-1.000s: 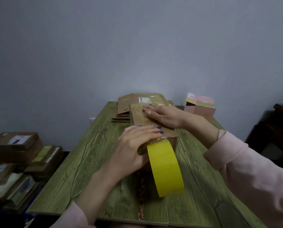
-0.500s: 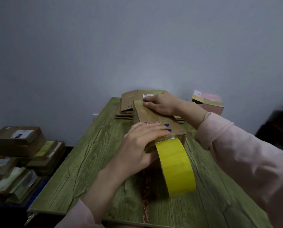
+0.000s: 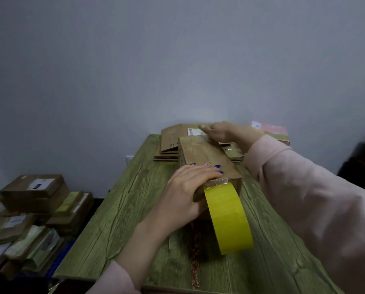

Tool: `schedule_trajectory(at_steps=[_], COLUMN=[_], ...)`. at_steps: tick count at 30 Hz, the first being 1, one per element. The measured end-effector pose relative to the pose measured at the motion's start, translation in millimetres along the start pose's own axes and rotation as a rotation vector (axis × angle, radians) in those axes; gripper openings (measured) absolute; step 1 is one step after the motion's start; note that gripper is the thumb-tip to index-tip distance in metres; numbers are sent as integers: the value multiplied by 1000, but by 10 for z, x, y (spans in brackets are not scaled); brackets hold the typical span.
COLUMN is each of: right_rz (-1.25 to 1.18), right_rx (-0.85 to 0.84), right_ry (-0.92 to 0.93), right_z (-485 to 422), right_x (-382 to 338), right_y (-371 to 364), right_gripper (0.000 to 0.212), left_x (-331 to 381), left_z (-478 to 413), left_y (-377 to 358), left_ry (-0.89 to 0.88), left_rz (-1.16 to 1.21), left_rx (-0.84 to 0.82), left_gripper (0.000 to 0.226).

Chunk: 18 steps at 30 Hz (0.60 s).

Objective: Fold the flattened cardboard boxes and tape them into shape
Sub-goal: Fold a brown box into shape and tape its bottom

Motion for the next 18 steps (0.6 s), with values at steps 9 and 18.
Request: schedule_trajectory(at_steps=[9, 18], right_rz=[-449, -672], right_rx=[137, 214], right_ry=[173, 100], right_z=[214, 9], right_x=[222, 334], right_y=[-263, -455], right_gripper=[38, 42], left_x=[-107, -781], left_z=[-376, -1081], left_y=[451, -208], left_ry=[245, 390], left_rz=[561, -159], left_rx=[-604, -547], left_gripper=[57, 47])
Point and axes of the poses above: each hand's wrist, its own z-axis away from the middle knuckle, its own y-axis out of the back of the hand, x = y × z, the point moved 2 cm from there along -z, towards the middle knuckle, and after that the axes turned 5 degrees about x, right-handed, at the moved point
